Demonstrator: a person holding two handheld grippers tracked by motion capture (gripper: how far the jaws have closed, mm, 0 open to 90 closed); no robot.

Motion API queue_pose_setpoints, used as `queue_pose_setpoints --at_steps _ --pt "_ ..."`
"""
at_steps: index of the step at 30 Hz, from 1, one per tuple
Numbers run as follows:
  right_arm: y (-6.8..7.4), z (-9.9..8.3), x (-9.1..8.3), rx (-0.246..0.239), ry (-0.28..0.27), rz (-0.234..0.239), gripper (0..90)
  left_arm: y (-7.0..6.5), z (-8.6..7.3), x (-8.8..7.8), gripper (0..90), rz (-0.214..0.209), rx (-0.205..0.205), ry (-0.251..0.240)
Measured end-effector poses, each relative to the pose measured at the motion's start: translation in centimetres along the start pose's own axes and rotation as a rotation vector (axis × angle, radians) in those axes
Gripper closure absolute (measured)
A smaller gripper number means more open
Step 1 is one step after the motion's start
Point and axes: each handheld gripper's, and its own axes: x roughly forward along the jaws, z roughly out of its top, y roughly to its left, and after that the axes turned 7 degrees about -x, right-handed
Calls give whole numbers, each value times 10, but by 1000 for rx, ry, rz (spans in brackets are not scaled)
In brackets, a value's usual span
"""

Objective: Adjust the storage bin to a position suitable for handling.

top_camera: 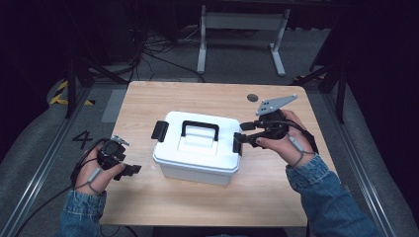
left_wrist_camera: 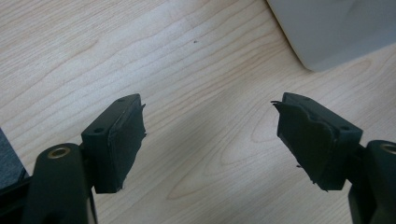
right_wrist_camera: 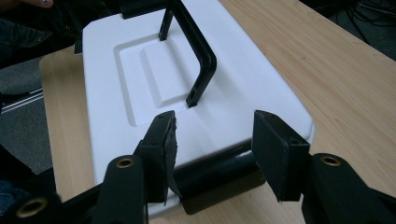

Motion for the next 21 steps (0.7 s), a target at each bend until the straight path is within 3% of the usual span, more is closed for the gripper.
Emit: queue_pose_setpoints --at_steps 21 --pt "-11 24 65 2 34 77 546 1 4 2 237 -3 10 -3"
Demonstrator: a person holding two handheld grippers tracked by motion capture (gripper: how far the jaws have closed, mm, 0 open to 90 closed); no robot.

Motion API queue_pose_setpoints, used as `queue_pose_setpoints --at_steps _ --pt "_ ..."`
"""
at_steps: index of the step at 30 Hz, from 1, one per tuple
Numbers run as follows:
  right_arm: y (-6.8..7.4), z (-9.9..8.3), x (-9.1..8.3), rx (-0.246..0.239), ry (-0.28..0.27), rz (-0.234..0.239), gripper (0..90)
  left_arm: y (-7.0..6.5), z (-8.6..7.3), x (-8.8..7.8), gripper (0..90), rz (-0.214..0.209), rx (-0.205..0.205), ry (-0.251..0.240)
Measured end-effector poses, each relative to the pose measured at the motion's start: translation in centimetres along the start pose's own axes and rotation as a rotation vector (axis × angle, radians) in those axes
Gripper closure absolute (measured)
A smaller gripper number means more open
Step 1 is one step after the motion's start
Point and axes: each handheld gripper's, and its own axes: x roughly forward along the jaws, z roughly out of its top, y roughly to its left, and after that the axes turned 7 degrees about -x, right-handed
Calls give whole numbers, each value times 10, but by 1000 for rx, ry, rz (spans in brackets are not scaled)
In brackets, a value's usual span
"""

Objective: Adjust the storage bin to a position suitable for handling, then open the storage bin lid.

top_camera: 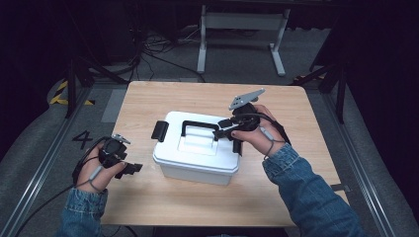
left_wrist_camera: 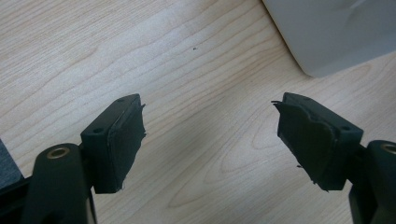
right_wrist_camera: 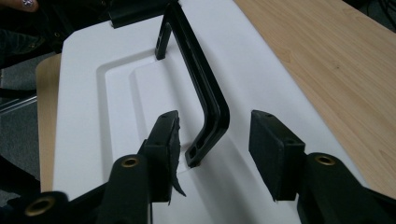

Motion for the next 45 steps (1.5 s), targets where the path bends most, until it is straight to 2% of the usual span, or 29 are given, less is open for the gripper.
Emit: queue_pose_setpoints --at_steps 6,11,15,17,20,23,27,36,39,45 --pt "2 5 9 -13 -12 27 588 -1 0 0 237 -5 -3 5" --pt "5 7 11 -57 13 17 676 -1 0 1 236 -1 0 3" --pt "7 9 11 -106 33 22 802 -1 1 1 237 2 1 1" --pt "8 10 11 -128 31 27 819 -1 0 1 236 -5 -2 4" --pt "10 12 10 -164 44 35 830 0 1 1 236 -1 -1 1" --pt "9 13 8 -184 34 53 835 0 0 0 236 -4 0 5" --pt "10 16 5 -178 11 63 836 0 -1 0 236 -2 -6 -3" --pt "14 32 -6 -211 -37 69 845 1 -1 -1 236 2 -3 -2" --pt "14 36 -11 -205 -63 78 847 1 -1 0 236 -5 -7 0" --pt "13 40 -20 -209 -90 62 846 1 -1 0 236 -5 -7 1"
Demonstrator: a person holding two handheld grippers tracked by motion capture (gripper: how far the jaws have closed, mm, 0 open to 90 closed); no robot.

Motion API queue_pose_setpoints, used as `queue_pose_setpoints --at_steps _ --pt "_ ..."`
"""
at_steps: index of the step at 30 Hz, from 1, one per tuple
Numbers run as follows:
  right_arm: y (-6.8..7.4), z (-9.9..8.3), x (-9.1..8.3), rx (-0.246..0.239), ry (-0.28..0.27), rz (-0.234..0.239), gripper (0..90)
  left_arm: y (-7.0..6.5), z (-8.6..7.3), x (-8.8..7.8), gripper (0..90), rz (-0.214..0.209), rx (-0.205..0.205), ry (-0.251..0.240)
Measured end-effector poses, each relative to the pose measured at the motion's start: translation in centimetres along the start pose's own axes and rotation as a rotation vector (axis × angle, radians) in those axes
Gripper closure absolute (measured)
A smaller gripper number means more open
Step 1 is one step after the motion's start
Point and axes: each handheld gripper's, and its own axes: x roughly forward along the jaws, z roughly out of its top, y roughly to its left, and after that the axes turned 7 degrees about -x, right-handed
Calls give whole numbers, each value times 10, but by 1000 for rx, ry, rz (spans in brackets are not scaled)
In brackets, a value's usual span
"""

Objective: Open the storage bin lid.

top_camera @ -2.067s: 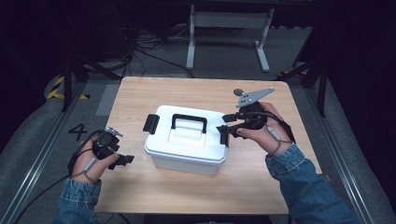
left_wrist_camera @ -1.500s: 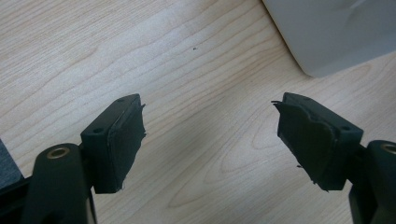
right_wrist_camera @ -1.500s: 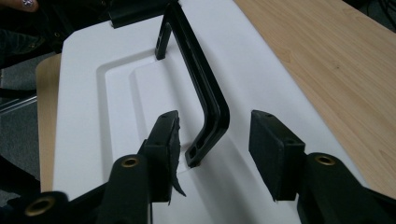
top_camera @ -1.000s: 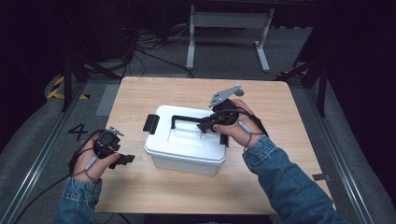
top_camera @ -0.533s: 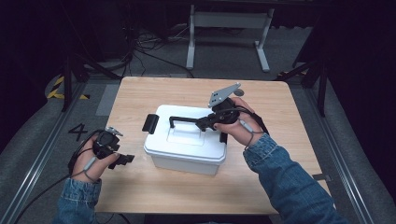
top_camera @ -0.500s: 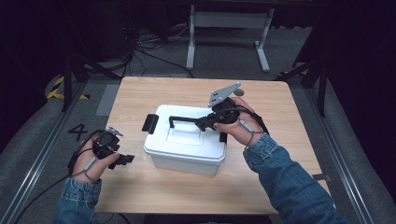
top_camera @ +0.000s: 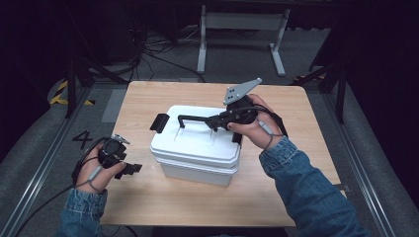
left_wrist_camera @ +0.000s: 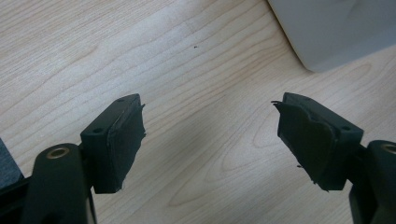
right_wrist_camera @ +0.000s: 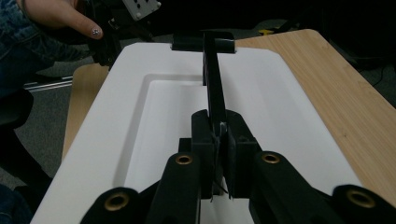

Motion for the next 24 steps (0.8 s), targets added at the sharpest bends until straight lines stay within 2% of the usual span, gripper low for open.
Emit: queue_pose_setpoints --at_steps 8,17,24 --pt "-1 5 -16 2 -47 -19 847 0 1 1 235 3 3 -1" --pt "-1 5 -27 7 -62 -39 847 0 1 1 235 1 2 -2" --pt "-2 -3 -44 18 -73 -68 847 0 2 2 235 0 3 3"
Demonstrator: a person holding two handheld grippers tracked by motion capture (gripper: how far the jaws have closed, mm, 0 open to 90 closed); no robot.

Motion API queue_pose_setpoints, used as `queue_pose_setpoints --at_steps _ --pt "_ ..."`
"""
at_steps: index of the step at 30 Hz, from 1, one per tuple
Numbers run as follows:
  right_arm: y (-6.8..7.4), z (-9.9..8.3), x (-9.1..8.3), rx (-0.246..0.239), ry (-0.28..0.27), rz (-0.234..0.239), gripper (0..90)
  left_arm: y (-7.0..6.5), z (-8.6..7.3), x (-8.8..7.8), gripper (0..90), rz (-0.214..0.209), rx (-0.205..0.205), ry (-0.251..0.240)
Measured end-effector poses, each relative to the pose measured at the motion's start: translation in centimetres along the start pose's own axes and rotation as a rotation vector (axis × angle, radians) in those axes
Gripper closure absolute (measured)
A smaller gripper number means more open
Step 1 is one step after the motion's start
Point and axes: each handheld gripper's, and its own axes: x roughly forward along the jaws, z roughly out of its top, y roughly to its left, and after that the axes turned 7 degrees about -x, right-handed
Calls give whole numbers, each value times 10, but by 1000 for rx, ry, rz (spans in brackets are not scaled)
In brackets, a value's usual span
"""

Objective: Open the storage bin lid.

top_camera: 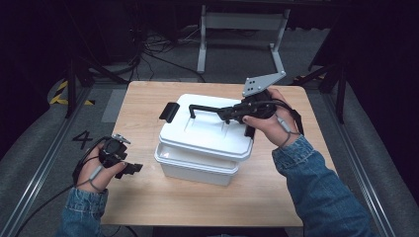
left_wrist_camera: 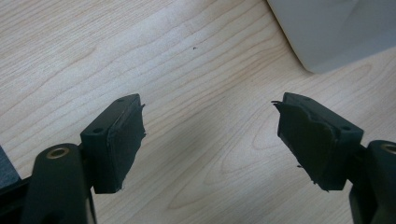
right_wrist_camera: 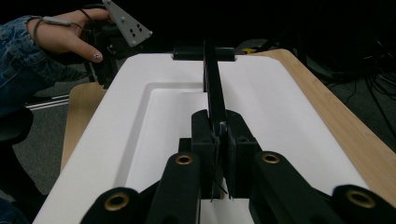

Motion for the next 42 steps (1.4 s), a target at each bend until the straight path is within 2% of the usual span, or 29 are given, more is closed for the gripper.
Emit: queue_pose_setpoints --at_steps 9,17,42 --pt "-5 -13 -26 36 -17 -44 847 0 1 1 235 0 3 3" --pt "-9 -28 -55 73 -30 -101 847 -1 3 2 235 -2 6 9" --pt "-22 -70 -117 152 -41 -246 847 -2 4 3 235 -2 10 16"
